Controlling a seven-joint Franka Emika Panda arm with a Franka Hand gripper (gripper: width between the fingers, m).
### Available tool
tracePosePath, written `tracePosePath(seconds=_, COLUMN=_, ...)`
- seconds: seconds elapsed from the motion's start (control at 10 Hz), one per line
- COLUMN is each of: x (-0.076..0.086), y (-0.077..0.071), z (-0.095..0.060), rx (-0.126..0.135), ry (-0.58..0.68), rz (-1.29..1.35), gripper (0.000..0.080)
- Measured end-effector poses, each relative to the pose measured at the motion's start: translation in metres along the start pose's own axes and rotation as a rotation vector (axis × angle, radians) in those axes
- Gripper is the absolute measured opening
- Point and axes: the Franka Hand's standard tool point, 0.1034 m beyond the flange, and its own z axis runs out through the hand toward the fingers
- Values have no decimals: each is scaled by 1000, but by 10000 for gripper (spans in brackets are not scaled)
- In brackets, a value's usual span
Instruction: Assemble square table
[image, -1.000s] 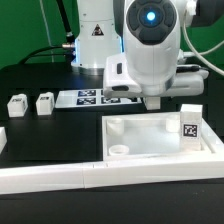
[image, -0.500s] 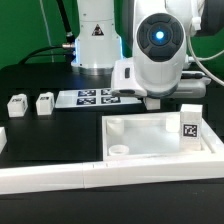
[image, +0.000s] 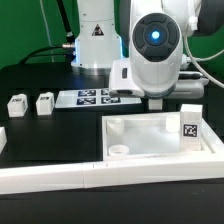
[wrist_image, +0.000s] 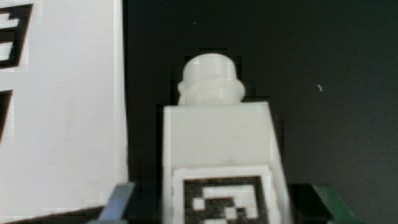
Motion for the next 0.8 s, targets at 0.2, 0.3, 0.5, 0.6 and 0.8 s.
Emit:
tracePosePath(seconds=0.2, x=1, y=2, z=-3, rx=3, ry=3, rz=2, gripper=284)
tracePosePath(seconds=0.3, x=1, y=9, z=-26, rx=-5, ry=16, rz=-8, gripper=284)
tracePosePath(seconds=0.5, x=-4, y=23, z=-90, rx=20, ry=128, rz=-34, gripper=284)
tracePosePath(seconds=0.6, x=-14, y=31, z=-118, rx=41, ry=185, rz=-51, gripper=284)
tracePosePath(seconds=0.8, x=-15, y=36, z=-129, rx=58, ry=263, rz=-44, gripper=284)
